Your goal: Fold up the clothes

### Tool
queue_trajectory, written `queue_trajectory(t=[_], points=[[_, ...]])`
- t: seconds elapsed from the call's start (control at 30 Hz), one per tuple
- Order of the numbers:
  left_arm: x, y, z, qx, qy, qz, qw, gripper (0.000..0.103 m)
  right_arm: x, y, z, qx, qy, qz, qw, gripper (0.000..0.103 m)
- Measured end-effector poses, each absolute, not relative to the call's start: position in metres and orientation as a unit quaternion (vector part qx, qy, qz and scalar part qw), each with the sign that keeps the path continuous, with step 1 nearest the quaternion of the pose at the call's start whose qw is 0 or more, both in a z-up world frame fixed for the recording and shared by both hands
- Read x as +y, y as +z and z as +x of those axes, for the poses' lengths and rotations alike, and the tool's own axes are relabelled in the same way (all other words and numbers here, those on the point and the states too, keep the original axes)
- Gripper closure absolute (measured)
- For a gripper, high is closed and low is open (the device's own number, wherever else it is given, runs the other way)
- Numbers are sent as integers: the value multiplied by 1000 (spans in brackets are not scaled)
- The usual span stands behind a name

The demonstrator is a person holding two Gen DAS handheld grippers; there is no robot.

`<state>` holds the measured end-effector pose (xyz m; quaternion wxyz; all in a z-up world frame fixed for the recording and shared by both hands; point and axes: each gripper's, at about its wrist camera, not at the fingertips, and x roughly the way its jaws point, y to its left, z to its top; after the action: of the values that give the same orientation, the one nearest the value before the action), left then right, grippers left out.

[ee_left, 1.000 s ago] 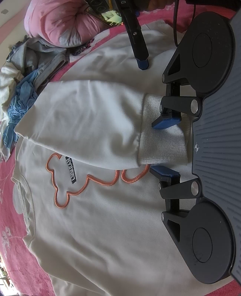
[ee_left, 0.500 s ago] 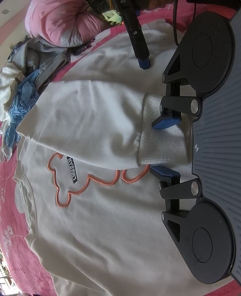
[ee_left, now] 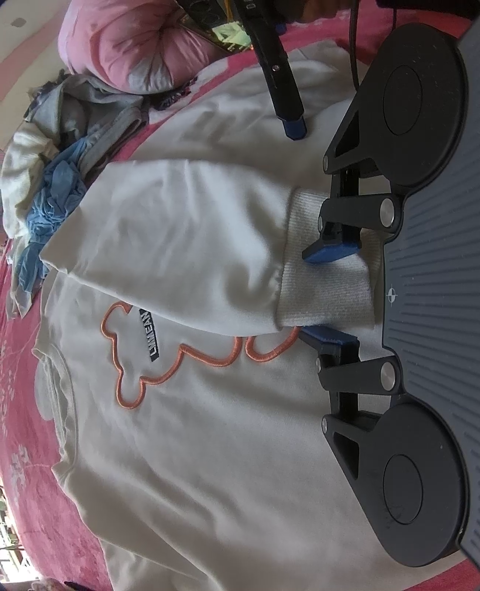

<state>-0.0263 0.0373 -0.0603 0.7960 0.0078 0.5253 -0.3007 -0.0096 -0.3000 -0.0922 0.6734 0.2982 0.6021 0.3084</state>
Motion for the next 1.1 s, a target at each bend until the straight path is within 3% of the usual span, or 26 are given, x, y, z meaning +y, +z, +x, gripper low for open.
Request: queue_trajectory(t=[0.13, 0.2, 0.4, 0.63, 0.77, 1.1], points=[[38, -60, -27, 523, -305, 2, 796, 75, -300, -93, -8, 601, 309, 299, 674, 50], [38, -59, -27, 523, -307, -5, 795, 84, -300, -93, -7, 599, 309, 301, 675, 50], [56, -56, -15, 539, -306, -102, 778, 95, -292, -94, -1, 594, 319, 312, 669, 49], [75, -56, -2, 553, -307, -233, 738, 97, -273, -106, 2, 592, 340, 351, 641, 47], [81, -57, 3, 552, -308, -296, 716, 98, -267, -114, 0, 580, 356, 391, 619, 34], [86, -58, 11, 531, -318, -390, 682, 98, -262, -132, 2, 553, 372, 471, 577, 24]])
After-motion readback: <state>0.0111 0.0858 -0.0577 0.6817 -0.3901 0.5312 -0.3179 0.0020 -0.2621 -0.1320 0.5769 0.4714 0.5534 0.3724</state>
